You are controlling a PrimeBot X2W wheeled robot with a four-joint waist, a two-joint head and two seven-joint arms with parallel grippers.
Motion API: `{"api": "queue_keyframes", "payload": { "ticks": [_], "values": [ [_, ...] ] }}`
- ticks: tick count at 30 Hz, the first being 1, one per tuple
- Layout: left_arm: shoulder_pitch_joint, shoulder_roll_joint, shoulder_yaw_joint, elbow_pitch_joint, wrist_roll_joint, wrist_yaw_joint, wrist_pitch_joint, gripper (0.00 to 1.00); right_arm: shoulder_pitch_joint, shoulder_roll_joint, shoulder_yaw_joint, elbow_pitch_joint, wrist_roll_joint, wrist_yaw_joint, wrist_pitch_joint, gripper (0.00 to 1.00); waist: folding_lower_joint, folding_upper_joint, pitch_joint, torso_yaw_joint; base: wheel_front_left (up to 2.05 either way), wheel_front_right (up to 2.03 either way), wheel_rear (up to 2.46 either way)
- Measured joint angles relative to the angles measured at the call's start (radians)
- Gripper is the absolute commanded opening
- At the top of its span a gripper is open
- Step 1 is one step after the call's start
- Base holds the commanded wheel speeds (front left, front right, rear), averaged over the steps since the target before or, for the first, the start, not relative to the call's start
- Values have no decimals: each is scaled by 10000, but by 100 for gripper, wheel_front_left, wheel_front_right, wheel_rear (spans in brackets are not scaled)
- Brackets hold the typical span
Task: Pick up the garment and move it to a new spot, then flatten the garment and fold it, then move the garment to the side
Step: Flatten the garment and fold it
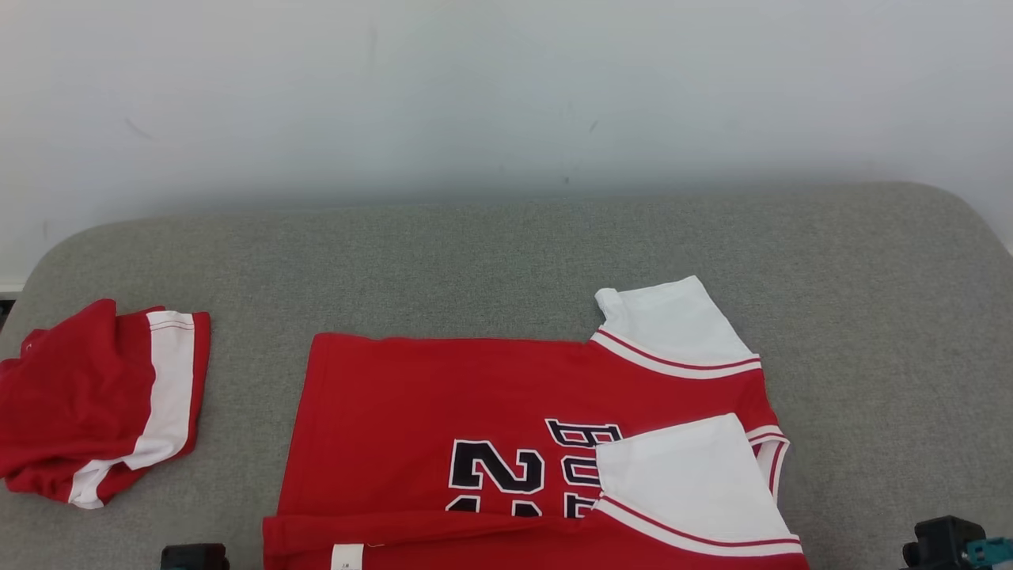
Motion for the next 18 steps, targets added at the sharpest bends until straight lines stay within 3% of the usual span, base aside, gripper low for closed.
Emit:
{"api": "queue_keyframes", "payload": {
  "ticks": [15, 16, 17, 18],
  "values": [
    [1228, 226, 184, -1269, -336, 196, 414, 0, 743, 245, -174, -316, 290, -274, 453, 0, 1, 1, -70, 104, 0, 0, 0],
    [1230, 230, 180, -1325, -334, 196, 477, 8, 744, 259, -190, -307, 322, -328, 458, 0, 1, 1, -65, 117, 0, 0, 0],
    [1233, 242, 165, -1373, -324, 201, 508, 8, 745, 267, -209, -291, 326, -355, 502, 0, 1, 1, -57, 129, 0, 0, 0],
    [1243, 257, 159, -1413, -305, 205, 573, 39, 751, 268, -224, -274, 326, -355, 539, 0, 0, 1, -48, 140, 0, 0, 0]
  ]
}}
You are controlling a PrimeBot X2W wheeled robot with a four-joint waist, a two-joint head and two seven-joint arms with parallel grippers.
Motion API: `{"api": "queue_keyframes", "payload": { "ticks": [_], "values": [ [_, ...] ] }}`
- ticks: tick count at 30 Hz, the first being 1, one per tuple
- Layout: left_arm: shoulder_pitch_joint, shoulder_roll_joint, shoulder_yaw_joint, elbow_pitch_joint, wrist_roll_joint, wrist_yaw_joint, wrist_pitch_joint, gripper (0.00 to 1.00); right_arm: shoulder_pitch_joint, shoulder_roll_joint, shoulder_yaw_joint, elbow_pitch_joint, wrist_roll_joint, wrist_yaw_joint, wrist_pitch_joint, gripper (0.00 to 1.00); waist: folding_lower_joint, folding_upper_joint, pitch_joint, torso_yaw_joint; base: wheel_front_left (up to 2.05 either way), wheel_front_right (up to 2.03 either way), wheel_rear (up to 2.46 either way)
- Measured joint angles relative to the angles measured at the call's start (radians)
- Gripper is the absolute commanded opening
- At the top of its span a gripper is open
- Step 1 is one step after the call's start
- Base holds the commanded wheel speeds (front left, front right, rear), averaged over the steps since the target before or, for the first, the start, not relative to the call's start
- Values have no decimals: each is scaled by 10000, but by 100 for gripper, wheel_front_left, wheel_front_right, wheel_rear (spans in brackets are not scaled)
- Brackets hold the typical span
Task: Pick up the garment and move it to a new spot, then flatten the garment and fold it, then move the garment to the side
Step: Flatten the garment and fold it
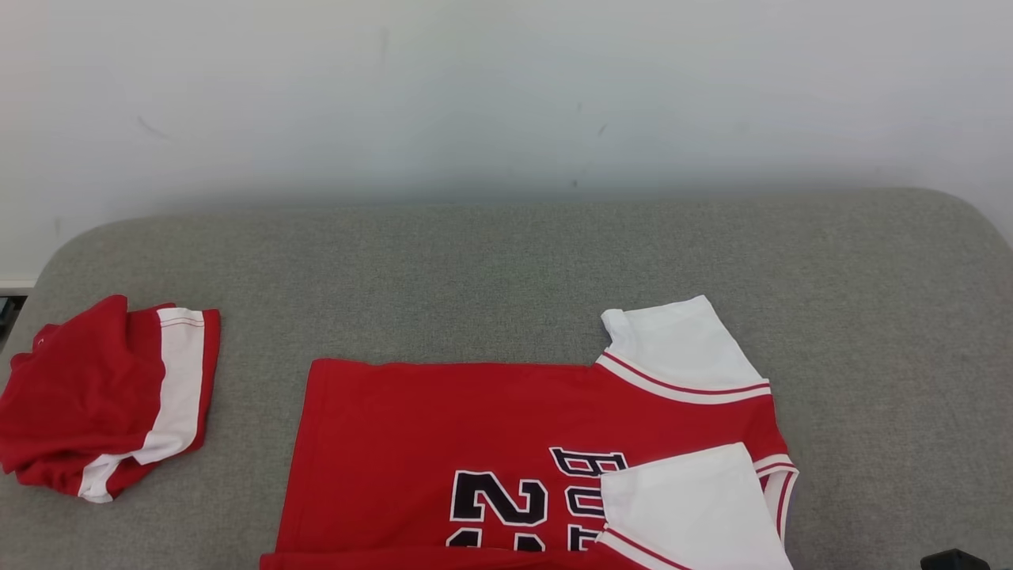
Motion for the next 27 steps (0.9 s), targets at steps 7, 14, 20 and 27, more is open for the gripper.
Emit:
{"api": "queue_keyframes", "payload": {
  "ticks": [7, 14, 20, 27],
  "values": [
    [210, 171, 86, -280, 13, 263, 278, 100, 116, 63, -176, 105, -13, -173, 58, 100, 0, 0, 61, -4, 0, 0, 0],
    [386, 75, 332, -523, -146, 510, 311, 100, -68, 56, -535, -35, -389, -253, -391, 100, 2, 0, -94, 1, 0, 0, 0],
    [517, -35, 800, -1275, -226, 855, -174, 100, -337, 42, -988, -593, -798, -263, -1361, 100, 2, 0, -306, 49, 0, 0, 0],
    [220, -357, 1641, -2692, -163, 1427, -1939, 100, -1300, 481, -972, -899, -1133, -228, -3016, 100, 2, 0, -569, 64, 0, 0, 0]
  ]
}}
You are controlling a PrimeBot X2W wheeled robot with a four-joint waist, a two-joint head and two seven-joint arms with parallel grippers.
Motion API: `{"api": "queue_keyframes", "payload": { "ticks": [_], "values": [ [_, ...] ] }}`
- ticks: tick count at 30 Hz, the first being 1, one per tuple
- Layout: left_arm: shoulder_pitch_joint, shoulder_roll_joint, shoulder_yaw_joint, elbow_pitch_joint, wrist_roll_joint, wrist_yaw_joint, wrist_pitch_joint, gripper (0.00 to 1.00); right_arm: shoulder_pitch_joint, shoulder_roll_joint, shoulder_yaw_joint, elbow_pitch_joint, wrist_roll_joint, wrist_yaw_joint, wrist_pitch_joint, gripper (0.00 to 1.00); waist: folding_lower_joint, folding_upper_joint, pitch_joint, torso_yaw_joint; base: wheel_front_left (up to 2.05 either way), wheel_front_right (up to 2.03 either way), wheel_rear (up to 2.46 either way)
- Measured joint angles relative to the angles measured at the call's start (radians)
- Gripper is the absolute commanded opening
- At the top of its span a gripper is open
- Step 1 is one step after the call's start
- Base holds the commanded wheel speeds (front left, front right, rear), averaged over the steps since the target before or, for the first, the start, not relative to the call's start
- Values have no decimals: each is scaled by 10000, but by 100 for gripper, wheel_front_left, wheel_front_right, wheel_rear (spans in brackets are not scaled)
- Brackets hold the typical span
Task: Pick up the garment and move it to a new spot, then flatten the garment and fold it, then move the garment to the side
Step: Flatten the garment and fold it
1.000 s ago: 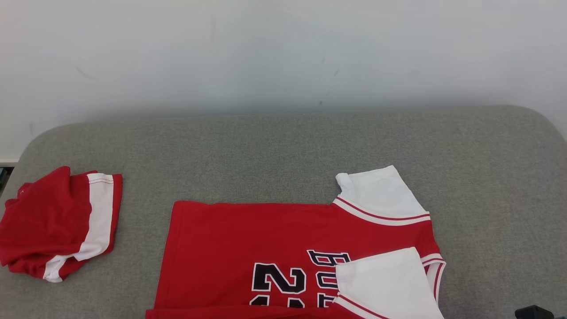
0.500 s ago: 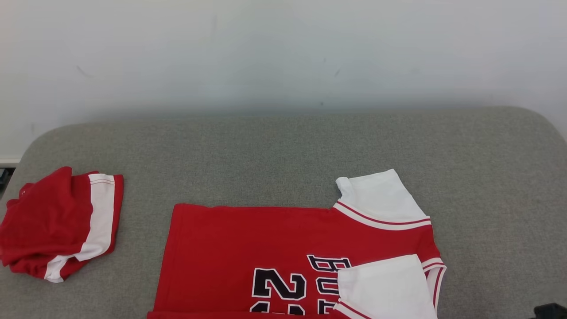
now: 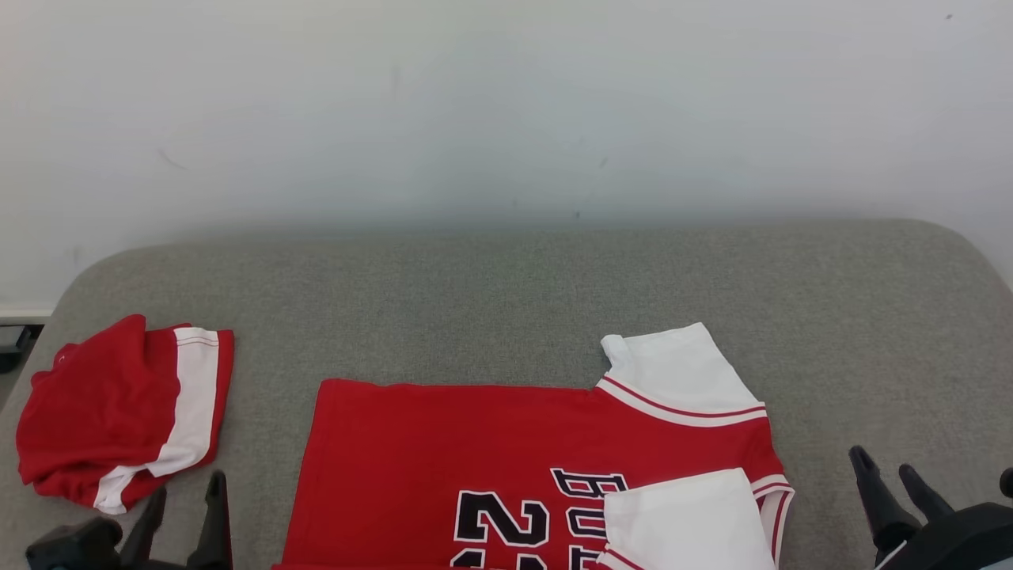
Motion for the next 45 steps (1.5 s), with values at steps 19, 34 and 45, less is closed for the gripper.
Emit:
{"api": "queue_keyframes", "payload": {
  "ticks": [19, 34, 45],
  "values": [
    [364, -286, -658, -989, 826, -29, -1914, 100, -1864, 222, 2268, 2056, -1187, 1827, -3101, 100, 0, 0, -607, -450, 0, 0, 0],
    [560, -196, -650, -941, 911, 59, -1854, 100, -1813, 211, 2217, 2934, -1254, 1933, -4282, 100, 0, 0, -657, -447, 0, 0, 0],
    [670, -276, -777, -1103, 911, 61, -1766, 100, -1814, 217, 2286, 3208, -1239, 2021, -4742, 100, 0, 0, -571, -412, 0, 0, 0]
  ]
}}
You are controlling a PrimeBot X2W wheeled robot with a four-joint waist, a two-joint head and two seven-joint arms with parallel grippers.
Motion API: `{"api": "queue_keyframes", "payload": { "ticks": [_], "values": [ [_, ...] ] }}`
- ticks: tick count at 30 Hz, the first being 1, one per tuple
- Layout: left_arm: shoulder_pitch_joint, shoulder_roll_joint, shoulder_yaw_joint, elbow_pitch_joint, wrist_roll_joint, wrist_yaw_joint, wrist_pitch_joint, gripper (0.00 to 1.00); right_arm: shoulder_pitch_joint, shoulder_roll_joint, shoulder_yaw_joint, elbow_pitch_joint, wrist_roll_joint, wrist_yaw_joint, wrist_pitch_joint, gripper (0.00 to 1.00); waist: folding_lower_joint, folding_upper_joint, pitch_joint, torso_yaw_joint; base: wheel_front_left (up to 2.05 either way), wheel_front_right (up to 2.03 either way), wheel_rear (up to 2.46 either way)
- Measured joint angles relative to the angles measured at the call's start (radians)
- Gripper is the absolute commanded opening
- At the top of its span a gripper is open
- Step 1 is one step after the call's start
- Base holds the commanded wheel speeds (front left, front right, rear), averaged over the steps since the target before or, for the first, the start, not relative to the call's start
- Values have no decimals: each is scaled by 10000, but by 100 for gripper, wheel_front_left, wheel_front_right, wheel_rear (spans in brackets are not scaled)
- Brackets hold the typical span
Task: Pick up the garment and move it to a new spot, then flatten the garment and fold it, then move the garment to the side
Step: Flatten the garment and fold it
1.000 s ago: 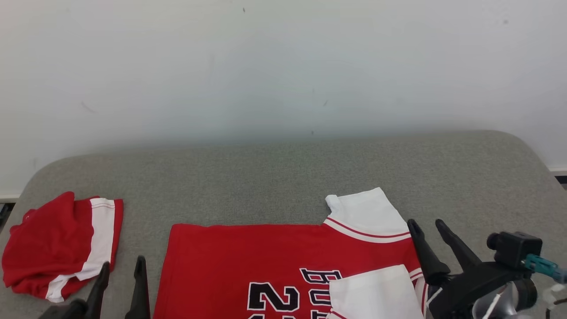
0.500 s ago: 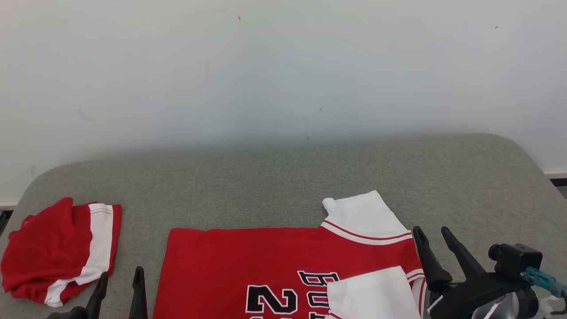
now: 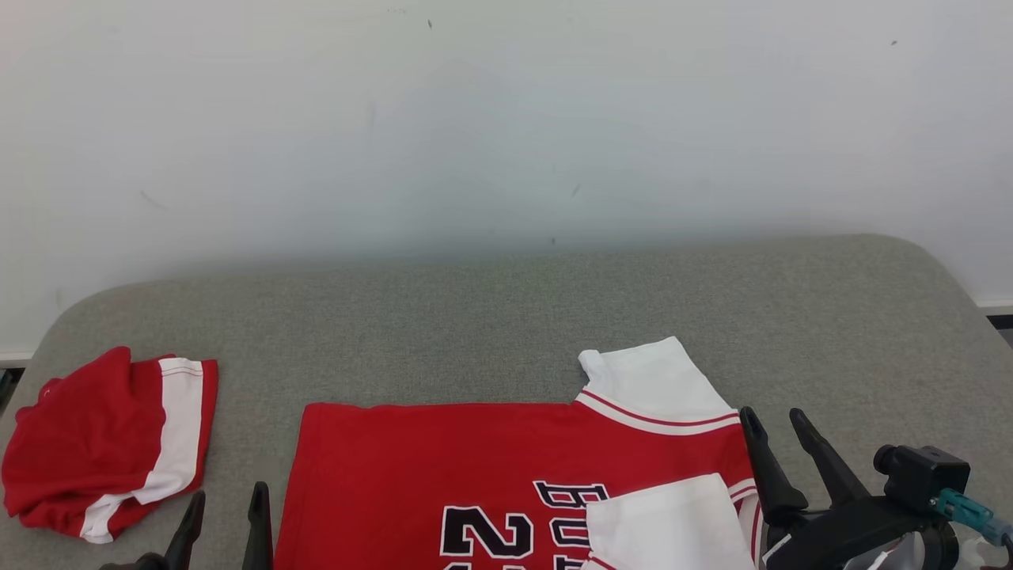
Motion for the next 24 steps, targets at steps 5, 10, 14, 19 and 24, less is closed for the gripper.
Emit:
{"api": "queue_keyframes", "payload": {
  "ticks": [5, 10, 14, 19, 24],
  "values": [
    [79, 4, -17, -123, 21, 10, 31, 100, 16, 0, 19, 17, 21, 71, -146, 100, 0, 0, 73, 41, 0, 0, 0],
    [79, 8, -36, -213, 63, 10, 109, 100, 23, 4, 61, 40, 46, 73, -270, 100, 0, 0, 230, 105, 0, 0, 0],
    [-63, 84, -190, -90, 71, -29, 489, 100, -161, -35, 132, 209, 50, 84, -161, 100, 0, 0, 452, 155, 0, 0, 0],
    [-740, 230, -449, 454, -6, -345, 1239, 100, -1000, -244, 109, 445, 23, -21, 255, 100, 1, 0, 708, 193, 0, 0, 0],
    [-2223, 217, -792, 1108, 2, -543, 2261, 100, -2114, -648, -161, 612, 13, -341, 1149, 100, 1, 0, 1118, 271, 0, 0, 0]
  ]
}}
